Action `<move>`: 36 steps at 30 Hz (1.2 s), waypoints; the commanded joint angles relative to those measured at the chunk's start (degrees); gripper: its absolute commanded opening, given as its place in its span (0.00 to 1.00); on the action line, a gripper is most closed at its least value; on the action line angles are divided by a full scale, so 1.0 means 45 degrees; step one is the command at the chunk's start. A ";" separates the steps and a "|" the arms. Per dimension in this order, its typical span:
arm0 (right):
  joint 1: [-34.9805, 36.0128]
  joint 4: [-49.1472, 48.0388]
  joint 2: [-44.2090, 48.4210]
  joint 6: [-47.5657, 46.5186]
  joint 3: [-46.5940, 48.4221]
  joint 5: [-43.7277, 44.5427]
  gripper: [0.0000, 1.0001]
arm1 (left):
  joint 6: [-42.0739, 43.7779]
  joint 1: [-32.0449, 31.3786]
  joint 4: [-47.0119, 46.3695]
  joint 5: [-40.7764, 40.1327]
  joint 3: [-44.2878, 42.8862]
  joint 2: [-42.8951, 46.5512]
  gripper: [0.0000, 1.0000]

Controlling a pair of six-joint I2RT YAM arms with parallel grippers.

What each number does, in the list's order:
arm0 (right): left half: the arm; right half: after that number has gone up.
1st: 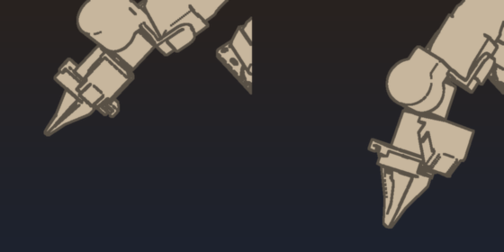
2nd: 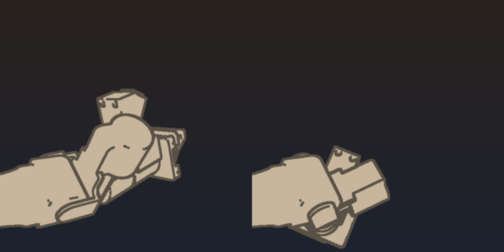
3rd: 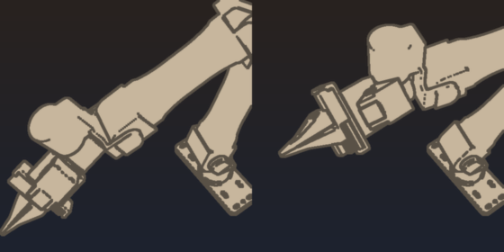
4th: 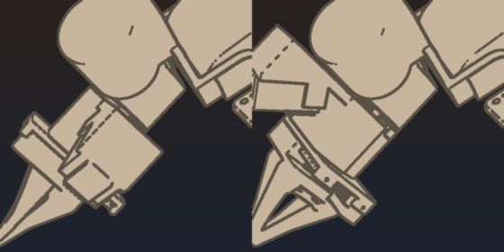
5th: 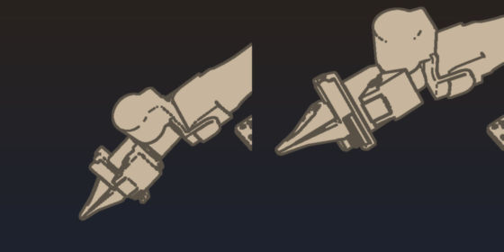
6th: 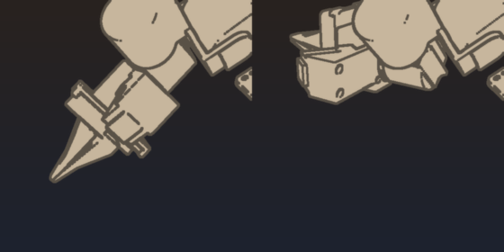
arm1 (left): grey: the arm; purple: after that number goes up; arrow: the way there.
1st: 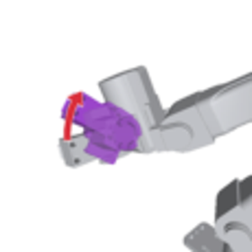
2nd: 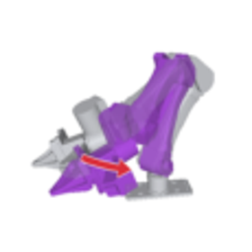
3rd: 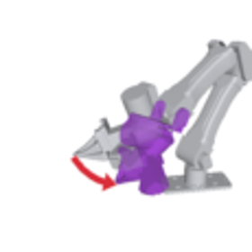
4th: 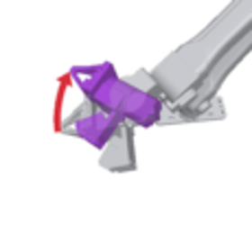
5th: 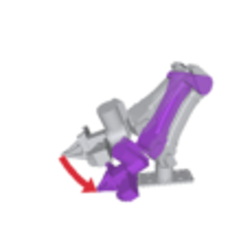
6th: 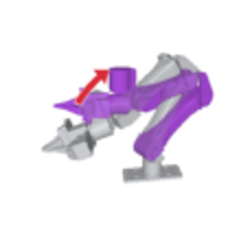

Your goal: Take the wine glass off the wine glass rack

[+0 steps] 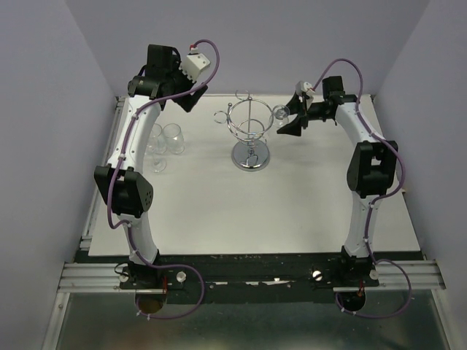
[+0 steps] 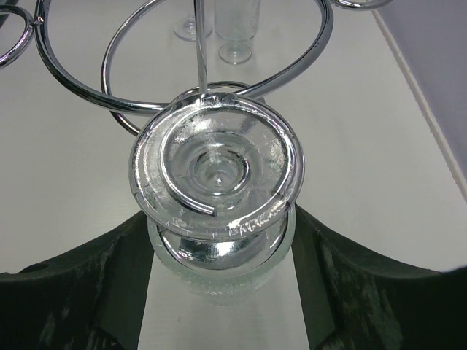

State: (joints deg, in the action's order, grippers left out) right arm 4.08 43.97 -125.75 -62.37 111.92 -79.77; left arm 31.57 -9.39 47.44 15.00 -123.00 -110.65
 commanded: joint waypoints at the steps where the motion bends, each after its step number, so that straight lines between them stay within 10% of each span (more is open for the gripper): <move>1: -0.0163 -0.0862 0.0971 0.0557 -0.0358 0.0225 0.50 | -0.0239 -0.0004 -0.0113 0.0025 -0.0342 -0.0040 0.99; 17: -0.0261 -0.6176 0.2828 0.5168 -0.2664 0.1065 0.40 | -0.0434 -0.0004 -0.0385 0.0786 -0.0089 -0.0040 0.99; 21: -0.0261 -0.6176 0.2867 0.5402 -0.2586 0.1454 0.01 | -0.0512 -0.0004 -0.0445 0.0845 -0.0069 -0.0079 0.99; 36: -0.0417 -0.7266 0.2808 0.6767 -0.3170 0.2959 0.01 | -0.0473 -0.0004 -0.1284 0.1119 0.1824 0.0878 0.99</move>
State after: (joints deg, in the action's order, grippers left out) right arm 3.25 18.28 -115.81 -36.38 99.44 -68.36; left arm 29.52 -9.39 43.86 18.09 -117.19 -110.50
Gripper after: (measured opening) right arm 0.754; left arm 0.988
